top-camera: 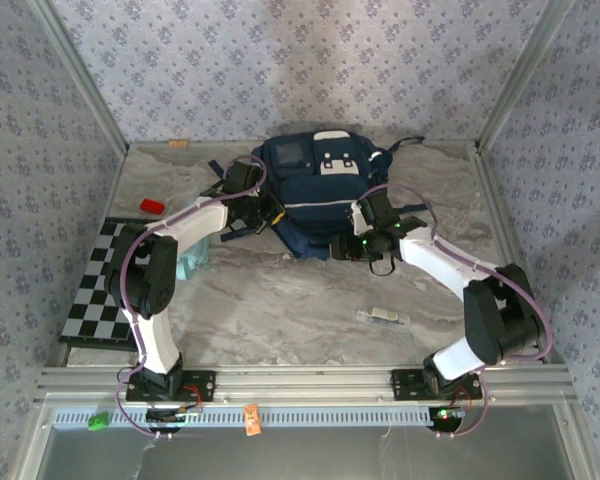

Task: Pack the student bag

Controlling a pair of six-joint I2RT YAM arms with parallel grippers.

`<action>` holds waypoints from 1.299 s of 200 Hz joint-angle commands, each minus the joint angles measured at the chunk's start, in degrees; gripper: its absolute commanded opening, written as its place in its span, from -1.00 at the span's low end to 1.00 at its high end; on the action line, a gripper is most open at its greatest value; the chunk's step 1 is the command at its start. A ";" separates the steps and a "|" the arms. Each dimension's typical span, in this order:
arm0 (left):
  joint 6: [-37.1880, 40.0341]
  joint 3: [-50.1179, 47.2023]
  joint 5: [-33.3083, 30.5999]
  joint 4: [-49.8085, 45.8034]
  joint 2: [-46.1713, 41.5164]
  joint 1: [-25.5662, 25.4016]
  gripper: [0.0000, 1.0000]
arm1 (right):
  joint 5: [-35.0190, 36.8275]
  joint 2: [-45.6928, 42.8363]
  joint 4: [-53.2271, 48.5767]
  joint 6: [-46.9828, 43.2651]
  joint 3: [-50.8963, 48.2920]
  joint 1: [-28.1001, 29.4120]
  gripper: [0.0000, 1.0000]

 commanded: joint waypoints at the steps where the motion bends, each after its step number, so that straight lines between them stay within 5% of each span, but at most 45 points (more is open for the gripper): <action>1: 0.32 0.14 0.69 2.37 -0.38 -0.06 -1.00 | 0.35 2.89 0.21 -2.22 2.83 0.69 0.01; 56: -0.25 -0.03 1.16 3.15 0.10 -0.15 -1.00 | 2.55 7.98 1.25 -3.29 6.17 2.23 -0.12; 95: -0.23 -0.12 1.34 3.19 -0.02 -0.15 -1.00 | 3.26 9.69 0.60 -3.84 7.23 2.41 -0.43; 179: -0.51 -0.66 1.34 3.60 -0.09 -0.22 -1.00 | 8.30 13.16 0.22 -4.29 8.52 5.39 -0.60; 228: -0.86 -0.55 1.43 4.13 -0.15 -0.23 -1.00 | 15.64 15.29 -0.47 -1.44 9.54 6.39 -0.51; 260: -0.86 -0.73 1.52 4.04 -0.24 -0.23 -1.00 | 16.28 16.77 0.86 0.14 9.74 6.82 -0.72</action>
